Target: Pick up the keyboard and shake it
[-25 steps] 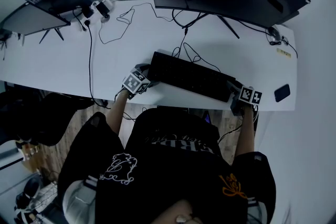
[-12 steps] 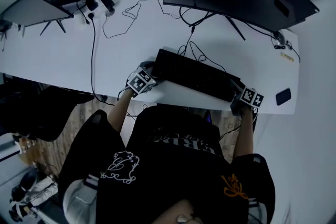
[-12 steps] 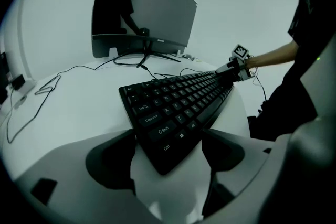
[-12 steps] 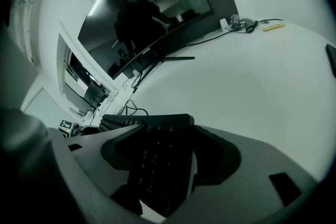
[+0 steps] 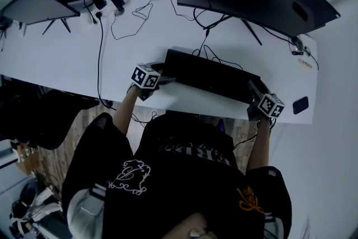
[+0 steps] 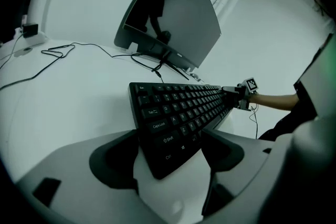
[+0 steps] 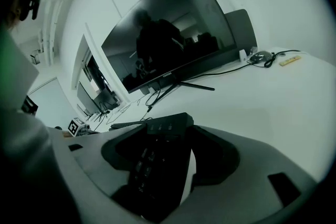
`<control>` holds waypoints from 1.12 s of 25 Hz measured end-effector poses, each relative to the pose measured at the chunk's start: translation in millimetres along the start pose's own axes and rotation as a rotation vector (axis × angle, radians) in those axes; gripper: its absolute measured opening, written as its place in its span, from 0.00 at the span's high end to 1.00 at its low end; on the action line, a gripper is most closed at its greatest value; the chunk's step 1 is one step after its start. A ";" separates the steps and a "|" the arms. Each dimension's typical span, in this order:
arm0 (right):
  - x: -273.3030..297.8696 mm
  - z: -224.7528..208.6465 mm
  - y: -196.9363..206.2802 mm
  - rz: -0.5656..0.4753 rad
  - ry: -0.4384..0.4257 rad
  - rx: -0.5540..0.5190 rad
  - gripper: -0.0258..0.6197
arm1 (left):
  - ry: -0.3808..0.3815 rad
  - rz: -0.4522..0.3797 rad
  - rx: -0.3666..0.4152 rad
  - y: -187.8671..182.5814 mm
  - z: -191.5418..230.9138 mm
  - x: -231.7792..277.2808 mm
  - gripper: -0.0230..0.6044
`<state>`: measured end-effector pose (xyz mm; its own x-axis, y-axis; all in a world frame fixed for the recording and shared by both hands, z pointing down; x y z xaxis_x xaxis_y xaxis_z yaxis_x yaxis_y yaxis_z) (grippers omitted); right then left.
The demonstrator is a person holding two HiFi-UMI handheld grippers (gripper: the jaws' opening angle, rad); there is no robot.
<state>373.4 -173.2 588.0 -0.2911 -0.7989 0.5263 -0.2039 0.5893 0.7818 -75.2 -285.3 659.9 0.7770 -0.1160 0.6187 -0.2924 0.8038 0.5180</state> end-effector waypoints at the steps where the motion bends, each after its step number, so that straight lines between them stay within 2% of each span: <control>1: -1.1 1.8 -2.0 -0.018 -0.010 0.002 0.54 | -0.008 -0.020 -0.026 -2.8 1.6 -0.1 0.34; 2: -2.2 3.5 -3.5 -0.035 -0.020 0.008 0.59 | -0.017 -0.044 -0.059 -5.9 2.8 0.0 0.34; 5: -4.1 7.6 -5.5 -0.062 -0.028 0.019 0.60 | -0.033 -0.084 -0.132 -12.6 6.0 0.2 0.34; 7: -4.3 7.1 -4.8 -0.052 -0.031 0.013 0.60 | -0.054 -0.101 -0.133 -14.3 6.4 0.4 0.39; 11: -11.6 14.1 -22.2 -0.054 -0.027 -0.069 0.60 | -0.082 -0.210 -0.142 -17.2 2.6 -6.3 0.49; 17: -27.0 29.3 -61.2 -0.096 -0.054 -0.225 0.61 | -0.118 -0.219 -0.009 -38.4 -5.9 -15.9 0.51; 22: -41.1 49.9 -98.7 -0.200 -0.060 -0.346 0.61 | -0.108 -0.329 0.028 -67.2 -13.8 -31.8 0.51; 28: -68.7 85.5 -146.6 -0.324 -0.063 -0.604 0.62 | -0.131 -0.441 0.113 -100.7 -26.1 -50.6 0.51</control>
<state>343.4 -194.5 408.7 -0.3605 -0.9043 0.2287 0.2618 0.1373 0.9553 -70.5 -345.1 561.0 0.7659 -0.5106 0.3908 -0.0149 0.5935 0.8047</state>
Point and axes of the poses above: the fingertips, and each gripper's own axes: x forward along the fingers, z to its left, y out of its underside, the point moved 8 cm from there along -x, backward along the fingers, and after that the axes turned 10 degrees about -x, right-handed, at the moved point
